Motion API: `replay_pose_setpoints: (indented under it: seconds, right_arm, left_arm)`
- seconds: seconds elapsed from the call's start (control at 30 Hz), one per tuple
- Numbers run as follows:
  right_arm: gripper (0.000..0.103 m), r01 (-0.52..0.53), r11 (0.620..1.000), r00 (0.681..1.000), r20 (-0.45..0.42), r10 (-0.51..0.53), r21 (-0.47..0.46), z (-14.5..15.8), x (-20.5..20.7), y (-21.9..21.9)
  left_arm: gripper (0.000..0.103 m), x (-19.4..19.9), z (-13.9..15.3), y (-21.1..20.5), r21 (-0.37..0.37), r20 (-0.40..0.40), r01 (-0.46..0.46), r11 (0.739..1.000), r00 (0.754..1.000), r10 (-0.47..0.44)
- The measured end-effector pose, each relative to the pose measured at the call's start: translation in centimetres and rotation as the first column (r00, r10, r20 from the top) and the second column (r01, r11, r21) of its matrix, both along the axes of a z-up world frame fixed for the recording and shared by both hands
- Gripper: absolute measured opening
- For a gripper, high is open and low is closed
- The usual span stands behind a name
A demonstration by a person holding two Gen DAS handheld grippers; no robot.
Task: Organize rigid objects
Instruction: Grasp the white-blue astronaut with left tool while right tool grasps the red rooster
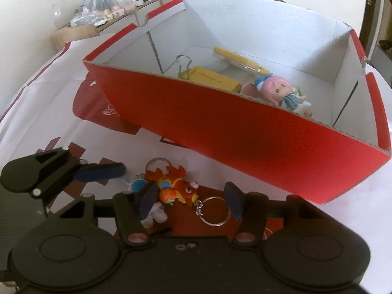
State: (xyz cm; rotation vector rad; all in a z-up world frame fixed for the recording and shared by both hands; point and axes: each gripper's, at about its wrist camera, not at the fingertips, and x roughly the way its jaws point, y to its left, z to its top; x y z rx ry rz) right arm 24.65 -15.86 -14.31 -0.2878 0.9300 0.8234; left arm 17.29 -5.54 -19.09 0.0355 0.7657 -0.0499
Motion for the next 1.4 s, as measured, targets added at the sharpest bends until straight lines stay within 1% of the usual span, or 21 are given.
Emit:
replay_pose_setpoints:
  seconds: [0.03,0.1,0.27,0.53,0.63,0.7,0.77,0.83,0.87,1.0,1.17,1.3,1.4]
  right_arm:
    - [0.058,-0.007,1.0,1.0,0.003,0.007,-0.004,0.1,0.0,0.1]
    - [0.056,-0.018,1.0,1.0,0.006,0.018,-0.007,0.2,0.0,0.2]
    - [0.054,-0.021,1.0,1.0,0.003,0.021,-0.013,-0.1,0.1,0.4]
    - [0.054,-0.051,0.999,0.999,0.006,0.051,-0.018,-0.3,-0.2,1.5]
    - [0.054,-0.058,0.998,0.998,0.026,0.059,-0.035,-0.4,-0.5,2.0]
    - [0.053,-0.055,0.997,0.998,0.041,0.057,-0.051,-0.4,-0.7,2.4]
    - [0.048,-0.049,0.996,0.997,0.06,0.053,-0.072,-0.5,-1.0,2.6]
    - [0.042,-0.035,0.995,0.996,0.083,0.043,-0.096,-0.5,-1.2,2.8]
    - [0.041,-0.024,0.995,0.996,0.087,0.033,-0.101,-0.5,-1.3,2.8]
    - [0.039,0.009,0.994,0.996,0.094,0.002,-0.113,-0.4,-1.6,3.1]
    - [0.039,0.033,0.993,0.996,0.081,-0.023,-0.116,0.1,-2.4,2.8]
    - [0.039,0.066,0.992,0.996,0.07,-0.059,-0.105,1.2,-3.1,2.1]
    - [0.039,0.089,0.991,0.993,0.082,-0.081,-0.097,2.5,-3.8,1.4]
  left_arm:
    - [0.078,0.0,0.0,-0.1,0.002,0.002,0.005,1.0,1.0,-0.005]
    - [0.068,-0.2,0.1,-0.4,0.007,0.009,0.025,1.0,1.0,-0.025]
    - [0.059,-0.3,0.1,-0.6,0.019,0.018,0.037,0.999,0.999,-0.037]
    - [0.059,-1.1,0.1,0.5,0.011,0.015,0.003,1.0,1.0,-0.004]
    - [0.059,-1.5,0.2,1.1,0.007,0.013,-0.021,1.0,1.0,0.021]
    - [0.059,-1.7,0.2,1.3,0.009,0.013,-0.026,1.0,1.0,0.026]
    - [0.059,-1.9,0.2,1.4,0.012,0.013,-0.028,1.0,1.0,0.028]
    - [0.059,-2.0,0.3,1.5,0.014,0.012,-0.033,0.999,0.999,0.033]
    - [0.059,-2.1,0.3,1.6,0.015,0.01,-0.036,0.999,0.999,0.035]
    - [0.059,-2.2,0.5,1.8,0.025,0.001,-0.045,0.999,0.999,0.044]
    - [0.059,-2.3,1.3,2.6,0.009,-0.003,-0.071,0.997,0.998,0.071]
    - [0.059,-2.7,2.5,2.9,0.003,0.009,-0.074,0.997,0.997,0.074]
    - [0.059,-3.0,3.6,3.0,-0.002,0.017,-0.074,0.997,0.997,0.074]
